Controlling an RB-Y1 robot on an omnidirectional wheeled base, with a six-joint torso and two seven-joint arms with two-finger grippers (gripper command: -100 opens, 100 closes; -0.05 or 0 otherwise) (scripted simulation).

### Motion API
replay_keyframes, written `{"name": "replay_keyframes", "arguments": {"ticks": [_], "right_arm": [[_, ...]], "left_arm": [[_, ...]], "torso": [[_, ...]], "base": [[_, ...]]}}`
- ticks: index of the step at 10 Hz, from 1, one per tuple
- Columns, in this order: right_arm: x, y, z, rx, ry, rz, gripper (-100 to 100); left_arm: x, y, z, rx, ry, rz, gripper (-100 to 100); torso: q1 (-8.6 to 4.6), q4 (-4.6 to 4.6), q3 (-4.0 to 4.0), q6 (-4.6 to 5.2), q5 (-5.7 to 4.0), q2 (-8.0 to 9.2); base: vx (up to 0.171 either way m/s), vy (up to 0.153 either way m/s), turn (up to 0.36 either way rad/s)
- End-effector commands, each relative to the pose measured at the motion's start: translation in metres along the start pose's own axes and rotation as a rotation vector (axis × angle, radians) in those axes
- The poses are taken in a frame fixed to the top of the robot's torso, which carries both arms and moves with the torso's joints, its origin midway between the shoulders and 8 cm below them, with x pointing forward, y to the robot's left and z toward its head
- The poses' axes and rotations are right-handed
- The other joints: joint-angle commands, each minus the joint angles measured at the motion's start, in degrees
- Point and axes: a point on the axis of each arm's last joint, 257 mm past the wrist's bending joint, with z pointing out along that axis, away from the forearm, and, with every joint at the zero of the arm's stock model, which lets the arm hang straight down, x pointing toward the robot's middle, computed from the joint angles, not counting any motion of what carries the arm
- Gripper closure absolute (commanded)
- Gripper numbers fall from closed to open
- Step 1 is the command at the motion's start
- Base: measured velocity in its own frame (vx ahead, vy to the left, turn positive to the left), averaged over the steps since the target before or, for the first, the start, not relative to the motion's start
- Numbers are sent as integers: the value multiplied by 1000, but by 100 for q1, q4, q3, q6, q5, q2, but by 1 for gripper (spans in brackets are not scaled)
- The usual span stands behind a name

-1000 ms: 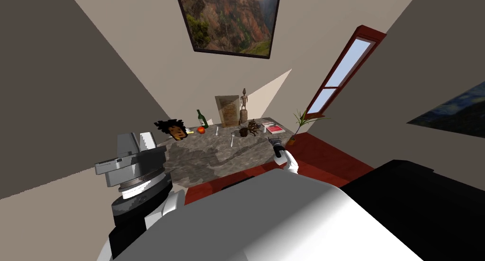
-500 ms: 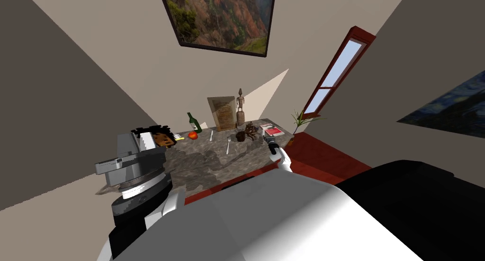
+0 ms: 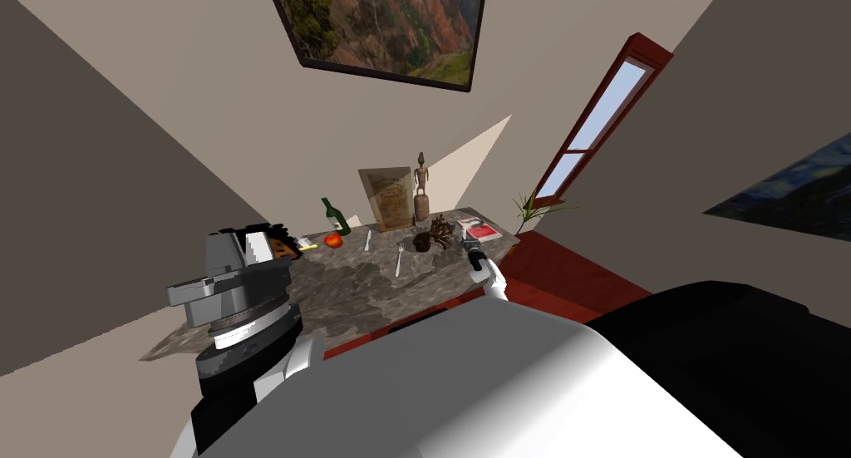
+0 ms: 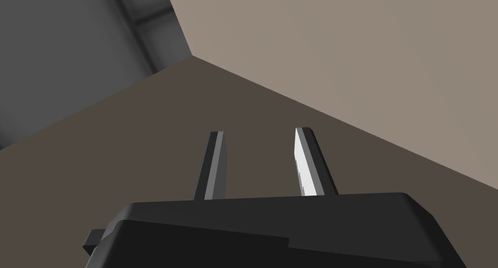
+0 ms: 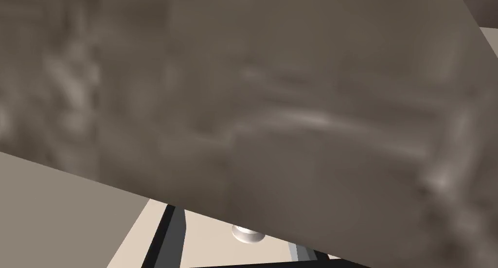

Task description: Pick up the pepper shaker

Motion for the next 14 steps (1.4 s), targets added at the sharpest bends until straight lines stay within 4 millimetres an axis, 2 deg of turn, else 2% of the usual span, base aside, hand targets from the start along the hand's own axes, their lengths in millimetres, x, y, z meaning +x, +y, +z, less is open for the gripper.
{"name": "replay_keyframes", "arguments": {"ticks": [1, 4, 5, 6, 7, 9, 11, 13, 14], "right_arm": [[0, 0, 0, 0, 0, 0, 100], [0, 0, 0, 0, 0, 0, 100], [0, 0, 0, 0, 0, 0, 0], [-20, -14, 6, 4, -41, -15, -100], [-26, -17, 7, 5, -53, -17, -100], [-53, -33, 12, 8, -110, -25, -100], [-64, -46, 14, 15, -134, -31, -100], [-59, -59, 14, 27, -129, -40, -100], [-42, -67, 13, 41, -98, -53, -100]], "left_arm": [[0, 0, 0, 0, 0, 0, 0], [0, 0, 0, 0, 0, 0, 0], [0, 0, 0, 0, 0, 0, 0], [0, 0, 0, 0, 0, 0, 0], [0, 0, 0, 0, 0, 0, 0], [0, 0, 0, 0, 0, 0, 0], [0, 0, 0, 0, 0, 0, 0], [0, 0, 0, 0, 0, 0, 0], [0, 0, 0, 0, 0, 0, 0]], "torso": [[0, 0, 0, 0, 0, 0], [0, 1, 2, 0, 0, 3], [0, 1, 2, 0, 0, 3], [0, 1, 2, 0, 0, 4], [4, 4, 11, 0, 1, 20], [24, 12, 32, 0, 5, 57], [54, 18, 48, 1, 12, 83], [34, 19, 52, 1, 8, 89], [22, 19, 49, 2, 5, 85]], "base": [[0, 0, 0], [0, 0, 0], [0, 0, 0], [-55, 16, 31], [-108, 40, 21], [-180, 105, 22], [-212, 126, -12], [-210, 68, -28], [-178, 88, -21]]}}
